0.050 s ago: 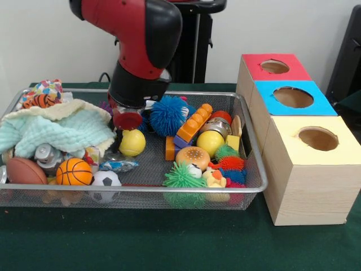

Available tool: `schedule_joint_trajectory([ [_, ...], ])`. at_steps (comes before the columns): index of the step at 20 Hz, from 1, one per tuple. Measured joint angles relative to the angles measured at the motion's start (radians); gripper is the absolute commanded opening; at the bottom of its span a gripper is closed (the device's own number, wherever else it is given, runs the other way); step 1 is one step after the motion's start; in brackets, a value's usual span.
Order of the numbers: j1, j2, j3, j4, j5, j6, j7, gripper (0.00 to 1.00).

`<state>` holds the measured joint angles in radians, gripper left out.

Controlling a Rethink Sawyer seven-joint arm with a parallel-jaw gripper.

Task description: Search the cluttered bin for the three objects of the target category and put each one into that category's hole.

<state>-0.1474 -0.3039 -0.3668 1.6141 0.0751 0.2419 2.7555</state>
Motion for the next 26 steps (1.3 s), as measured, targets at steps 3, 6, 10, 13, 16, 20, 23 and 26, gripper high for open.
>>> schedule_joint_trajectory([
  [3,-0.120,-0.068,0.116,0.051,-0.005,0.000,0.000,1.00],
  [6,-0.233,-0.108,0.223,0.086,-0.032,-0.010,0.000,1.00],
  [10,-0.337,-0.124,0.326,0.110,-0.078,-0.034,0.000,1.00],
  [13,-0.391,-0.125,0.392,0.124,-0.123,-0.050,0.000,1.00],
  [16,-0.392,-0.126,0.419,0.127,-0.163,-0.062,0.000,1.00],
  [20,-0.357,-0.131,0.422,0.128,-0.212,-0.083,0.000,1.00],
  [23,-0.336,-0.134,0.422,0.127,-0.237,-0.092,0.000,1.00],
  [26,-0.312,-0.134,0.420,0.126,-0.267,-0.107,0.000,1.00],
])
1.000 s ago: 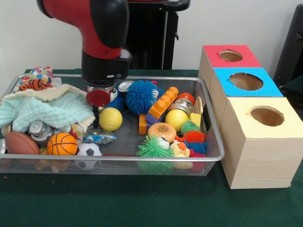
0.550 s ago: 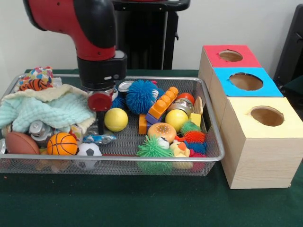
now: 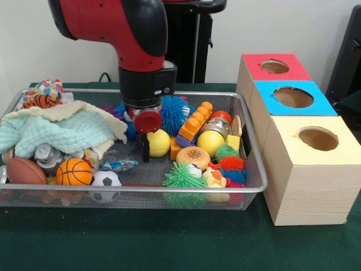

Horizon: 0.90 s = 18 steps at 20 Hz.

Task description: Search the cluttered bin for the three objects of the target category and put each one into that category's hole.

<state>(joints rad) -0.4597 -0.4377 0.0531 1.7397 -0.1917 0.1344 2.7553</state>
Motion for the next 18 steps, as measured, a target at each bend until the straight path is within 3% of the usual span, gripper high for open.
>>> schedule_joint_trajectory([
  [13,0.071,0.042,-0.054,-0.076,-0.037,-0.017,0.000,1.00],
  [18,0.156,0.060,-0.134,-0.118,-0.028,0.107,0.000,1.00],
])
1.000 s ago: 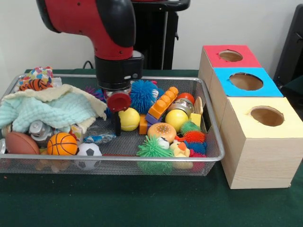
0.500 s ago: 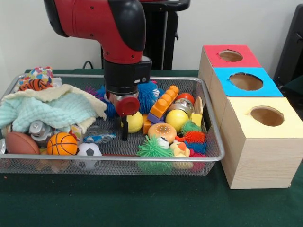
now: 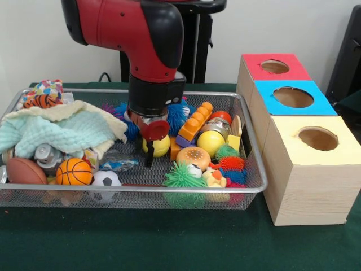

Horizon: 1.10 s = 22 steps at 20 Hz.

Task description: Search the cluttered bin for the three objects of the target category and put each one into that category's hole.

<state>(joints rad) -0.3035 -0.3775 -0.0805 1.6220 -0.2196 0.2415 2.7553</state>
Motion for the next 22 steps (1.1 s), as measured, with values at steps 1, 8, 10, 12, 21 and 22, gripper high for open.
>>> schedule_joint_trajectory([
  [1,0.007,0.000,-0.007,-0.003,0.002,0.023,0.000,1.00],
  [8,0.031,0.003,-0.034,-0.047,0.018,0.292,0.000,1.00],
  [10,0.029,0.004,-0.034,-0.058,0.024,0.307,0.000,1.00],
  [12,0.029,0.006,-0.035,-0.066,0.029,0.312,0.000,1.00],
  [21,0.076,0.002,-0.073,-0.121,0.032,0.441,0.000,1.00],
  [22,0.086,-0.003,-0.079,-0.129,0.032,0.478,0.000,1.00],
])
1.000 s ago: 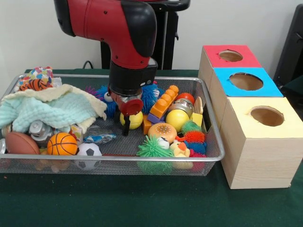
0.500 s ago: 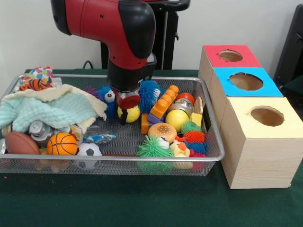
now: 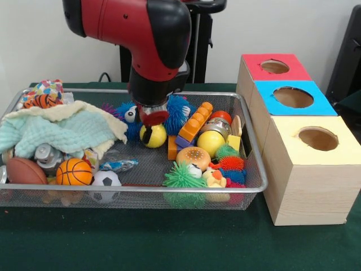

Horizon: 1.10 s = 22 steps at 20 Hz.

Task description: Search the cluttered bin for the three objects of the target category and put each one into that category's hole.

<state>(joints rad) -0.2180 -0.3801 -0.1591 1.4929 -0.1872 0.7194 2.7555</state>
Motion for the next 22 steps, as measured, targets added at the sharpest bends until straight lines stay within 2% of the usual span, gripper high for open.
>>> schedule_joint_trajectory([
  [2,0.020,-0.015,-0.012,-0.024,0.003,0.100,0.000,1.00],
  [3,0.034,-0.031,-0.017,-0.052,0.010,0.196,0.000,1.00],
  [7,0.047,-0.056,-0.018,-0.105,0.025,0.332,0.000,1.00],
  [11,0.047,-0.060,-0.018,-0.148,0.033,0.349,0.000,1.00],
  [22,0.049,-0.001,-0.030,-0.301,0.032,0.243,0.000,1.00],
])
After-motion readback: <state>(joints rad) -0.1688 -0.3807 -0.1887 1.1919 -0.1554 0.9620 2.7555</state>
